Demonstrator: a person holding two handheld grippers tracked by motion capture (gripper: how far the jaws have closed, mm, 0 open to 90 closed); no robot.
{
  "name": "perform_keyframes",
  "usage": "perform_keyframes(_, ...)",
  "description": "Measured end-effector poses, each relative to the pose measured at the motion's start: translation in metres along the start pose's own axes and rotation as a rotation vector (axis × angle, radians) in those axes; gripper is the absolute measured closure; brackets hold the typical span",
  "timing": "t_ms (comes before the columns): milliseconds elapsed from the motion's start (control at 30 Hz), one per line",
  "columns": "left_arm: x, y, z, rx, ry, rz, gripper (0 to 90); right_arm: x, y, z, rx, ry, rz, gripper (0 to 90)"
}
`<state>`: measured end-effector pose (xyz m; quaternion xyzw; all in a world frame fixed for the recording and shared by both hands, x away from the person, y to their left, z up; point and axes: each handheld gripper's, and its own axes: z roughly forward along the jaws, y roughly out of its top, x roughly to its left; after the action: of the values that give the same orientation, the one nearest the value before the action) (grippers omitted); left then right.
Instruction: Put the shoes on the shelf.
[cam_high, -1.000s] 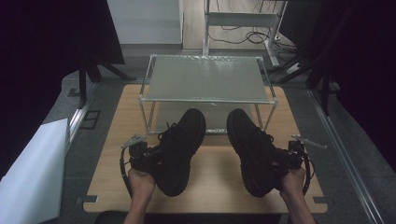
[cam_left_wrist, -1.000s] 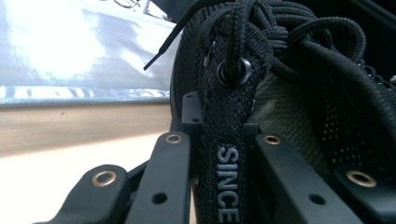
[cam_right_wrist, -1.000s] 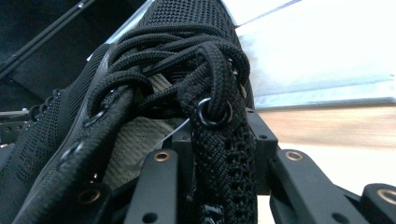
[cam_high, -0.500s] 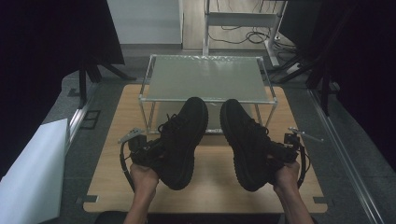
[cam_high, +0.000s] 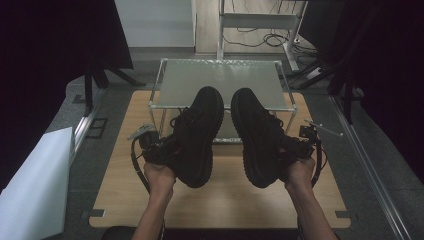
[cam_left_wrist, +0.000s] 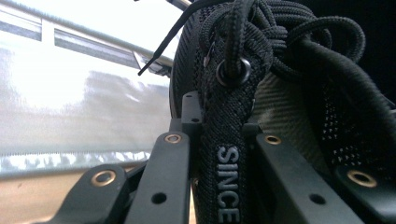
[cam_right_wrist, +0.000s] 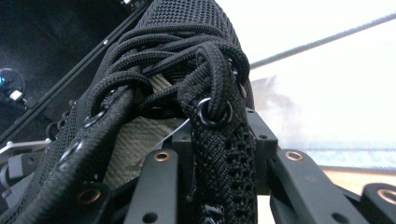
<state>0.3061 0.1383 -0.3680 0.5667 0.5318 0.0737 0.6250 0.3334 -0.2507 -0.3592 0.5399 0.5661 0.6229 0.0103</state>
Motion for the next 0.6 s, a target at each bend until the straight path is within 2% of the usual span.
perform_keyframes(33, -0.001, 0.002, 0.002, -0.006, 0.002, -0.004, 80.3, 0.002, 0.005, 0.005, -0.010, 0.000, 0.013, 71.1)
perform_keyframes(233, -0.001, 0.015, 0.014, -0.025, 0.026, -0.023, 80.1, 0.009, 0.017, 0.019, -0.023, -0.014, 0.019, 71.0)
perform_keyframes(467, -0.002, 0.032, 0.029, -0.053, 0.075, -0.035, 80.1, 0.013, 0.034, 0.037, -0.042, -0.033, 0.045, 71.1)
perform_keyframes(600, -0.002, 0.042, 0.040, -0.053, 0.109, -0.035, 80.1, 0.014, 0.044, 0.047, -0.054, -0.055, 0.056, 71.1)
